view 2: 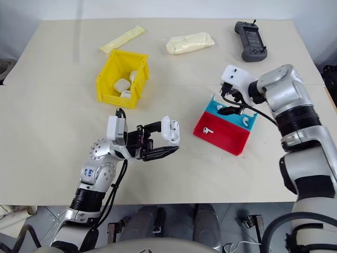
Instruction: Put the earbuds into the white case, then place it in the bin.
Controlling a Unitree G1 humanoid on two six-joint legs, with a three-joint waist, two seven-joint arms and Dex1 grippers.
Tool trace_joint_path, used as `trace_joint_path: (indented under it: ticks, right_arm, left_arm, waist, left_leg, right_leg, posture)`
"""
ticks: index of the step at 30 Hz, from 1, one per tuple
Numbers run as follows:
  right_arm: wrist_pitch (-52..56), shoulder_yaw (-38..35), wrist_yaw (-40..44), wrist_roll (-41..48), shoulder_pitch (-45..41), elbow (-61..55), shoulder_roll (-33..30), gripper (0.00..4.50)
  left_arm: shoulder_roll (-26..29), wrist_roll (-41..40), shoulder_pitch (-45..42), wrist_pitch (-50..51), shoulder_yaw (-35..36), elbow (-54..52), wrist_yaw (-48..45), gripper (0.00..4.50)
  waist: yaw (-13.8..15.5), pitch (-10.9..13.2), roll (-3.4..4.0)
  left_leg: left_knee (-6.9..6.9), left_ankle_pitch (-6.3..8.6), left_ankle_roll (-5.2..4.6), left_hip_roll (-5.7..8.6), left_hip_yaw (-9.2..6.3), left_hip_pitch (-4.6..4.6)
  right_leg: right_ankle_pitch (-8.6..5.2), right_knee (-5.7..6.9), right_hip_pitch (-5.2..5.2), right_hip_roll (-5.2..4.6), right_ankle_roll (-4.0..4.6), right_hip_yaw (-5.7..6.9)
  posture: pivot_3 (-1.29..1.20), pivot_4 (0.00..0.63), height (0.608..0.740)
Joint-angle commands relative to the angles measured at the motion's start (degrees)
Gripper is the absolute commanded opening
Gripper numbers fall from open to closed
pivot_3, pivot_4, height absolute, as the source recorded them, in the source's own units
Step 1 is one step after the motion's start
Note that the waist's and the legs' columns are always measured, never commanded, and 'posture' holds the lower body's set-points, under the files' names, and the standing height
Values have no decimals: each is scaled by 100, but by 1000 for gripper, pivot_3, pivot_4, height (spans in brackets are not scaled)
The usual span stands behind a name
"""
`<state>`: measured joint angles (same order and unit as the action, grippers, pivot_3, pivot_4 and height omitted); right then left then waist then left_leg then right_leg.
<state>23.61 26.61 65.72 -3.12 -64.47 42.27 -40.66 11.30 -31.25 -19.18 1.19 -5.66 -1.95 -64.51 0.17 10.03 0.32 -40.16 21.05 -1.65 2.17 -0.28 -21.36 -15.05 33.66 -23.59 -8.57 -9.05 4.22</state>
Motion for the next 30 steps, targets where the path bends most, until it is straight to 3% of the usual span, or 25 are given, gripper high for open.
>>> trace_joint_path:
  ticks: [1, 6, 9, 14, 27, 30]
  right_arm:
    - [-229, -115, 127, -235, -235, 294, 87, 4475]
    - [-440, -161, 115, -484, -377, 799, 314, 4475]
    - [-534, -188, 127, -578, -435, 998, 424, 3868]
    - [-643, -198, 302, -714, -415, 1022, 498, 2270]
    - [-765, -302, 423, -961, -395, 1178, 599, 2270]
    - [-761, -316, 404, -985, -390, 1199, 649, 1669]
  left_arm:
    - [-10, -34, 13, -44, -14, -262, 65, 2772]
    - [11, -36, -3, -52, -10, -258, 92, 2772]
    - [15, -46, -10, -38, -15, -276, 98, 2772]
    - [24, -55, -25, -32, -13, -261, 90, 2772]
    - [85, -85, -13, 34, 18, -346, 111, 2772]
    - [93, -83, 9, 35, 25, -377, 135, 2772]
  waist:
    - [-26, 0, 0]
    - [-61, -1, 1]
    - [-60, -1, 2]
    - [-60, -1, 2]
    - [-58, -2, 3]
    - [-66, -2, 3]
  left_leg:
    - [0, 0, 1, 0, 0, 1]
    - [3, -1, 1, -2, 0, 4]
    - [3, -1, 3, -6, -1, 5]
    - [2, -1, 3, -5, -1, 6]
    - [2, -1, 3, -6, -2, 7]
    - [2, -1, 4, -6, -2, 8]
  right_leg:
    - [0, 1, 0, 0, 0, 0]
    - [0, 1, -1, 1, 0, 0]
    - [0, 2, 0, 1, 0, 0]
    - [0, 3, 0, 1, 0, -1]
    - [0, 5, 1, 0, 0, -1]
    - [0, 6, 2, 1, 1, -1]
  posture:
    - [0, 150, 740]
    - [0, 150, 740]
    - [0, 150, 740]
    - [0, 150, 740]
    - [0, 150, 740]
    - [0, 150, 740]
